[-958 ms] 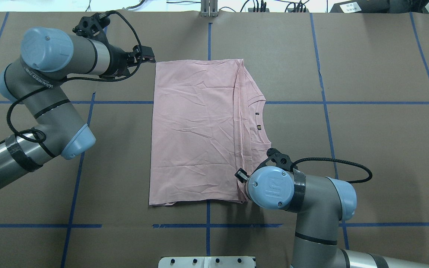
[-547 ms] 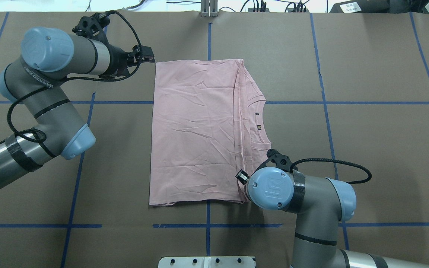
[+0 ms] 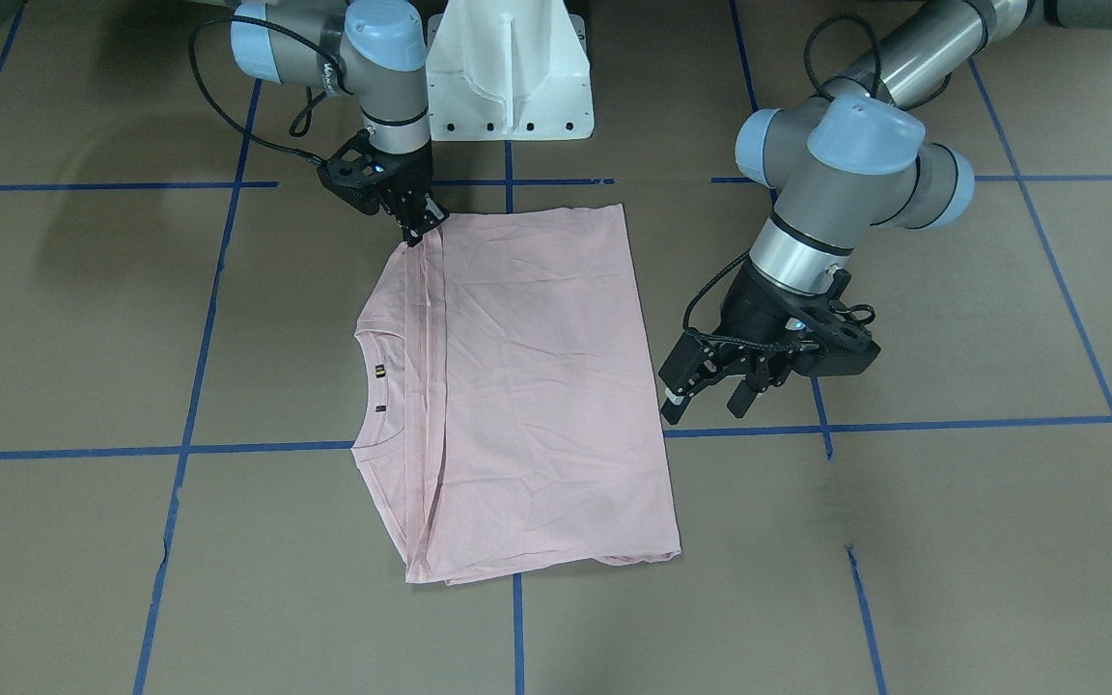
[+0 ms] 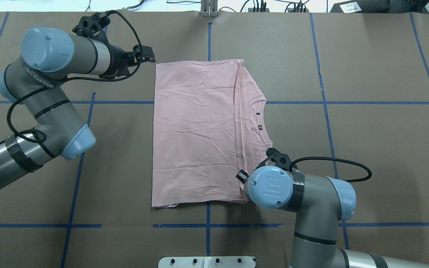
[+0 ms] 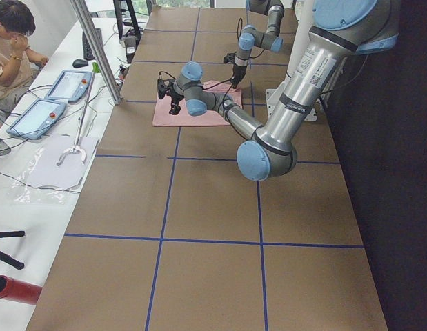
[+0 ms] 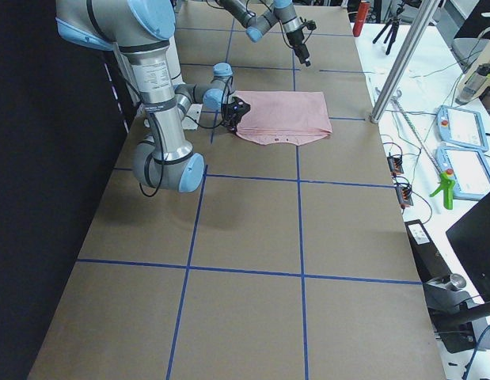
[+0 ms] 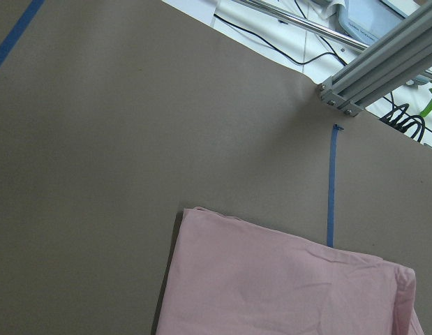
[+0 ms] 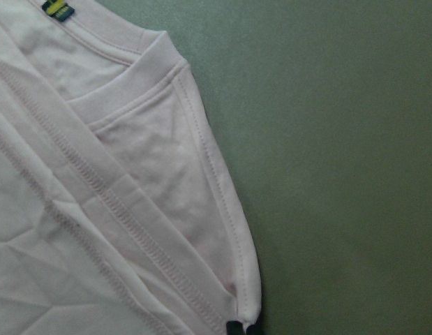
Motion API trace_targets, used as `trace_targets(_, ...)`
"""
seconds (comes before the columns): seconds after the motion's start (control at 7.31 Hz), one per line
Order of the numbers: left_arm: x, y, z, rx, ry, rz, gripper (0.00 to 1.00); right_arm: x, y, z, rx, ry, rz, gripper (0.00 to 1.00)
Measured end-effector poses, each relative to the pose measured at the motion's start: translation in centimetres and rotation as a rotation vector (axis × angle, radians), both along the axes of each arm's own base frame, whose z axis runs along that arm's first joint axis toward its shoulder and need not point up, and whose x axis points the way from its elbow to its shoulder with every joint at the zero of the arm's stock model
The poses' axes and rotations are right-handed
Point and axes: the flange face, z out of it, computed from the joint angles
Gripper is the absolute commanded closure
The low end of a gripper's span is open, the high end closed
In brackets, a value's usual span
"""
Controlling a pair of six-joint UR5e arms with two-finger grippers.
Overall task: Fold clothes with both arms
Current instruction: 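Move the left gripper to the shirt corner nearest the robot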
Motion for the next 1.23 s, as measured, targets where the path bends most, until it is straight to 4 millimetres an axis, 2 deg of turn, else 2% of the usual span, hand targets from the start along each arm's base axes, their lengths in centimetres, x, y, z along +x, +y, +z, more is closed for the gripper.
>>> trace_targets(0.14, 0.0, 2.1, -0.7, -0.027, 0.009, 0.003, 0.0, 0.3, 0.0, -0.4, 0.001, -0.008, -0.002, 1.0)
trace_targets(0.27, 0.6, 6.5, -1.3, -0.071, 0.024, 0.011, 0.0, 0.5, 0.0, -0.6, 0.002, -0.013, -0.003, 1.0)
trace_targets(0.41, 2.3, 11.8, -1.7, -0.13, 0.031, 0.018, 0.0, 0.7, 0.0, -0.7, 0.002, -0.016, -0.003, 1.0)
trace_targets(0.55, 4.8, 16.8, -1.8, -0.195, 0.019, 0.021, 0.03, 0.9, -0.1, -0.8, 0.003, -0.02, -0.004, 1.0)
trace_targets(0.68, 7.3, 21.0, -1.6, -0.252, -0.002, 0.025, 0.1, 1.1, -0.1, -1.0, 0.006, -0.023, -0.005, 1.0)
trace_targets(0.82, 9.1, 23.9, -1.2, -0.293, -0.025, 0.034, 0.11, 1.2, -0.3, -1.1, 0.01, -0.025, -0.005, 1.0)
trace_targets(0.96, 10.3, 25.9, -0.7, -0.319, -0.053, 0.048, 0.13, 1.4, -0.4, -1.2, 0.013, -0.027, -0.005, 1.0)
trace_targets(1.23, 11.4, 28.5, 1.7, -0.35, -0.106, 0.072, 0.15, 1.5, -0.6, -1.3, 0.016, -0.028, -0.005, 1.0)
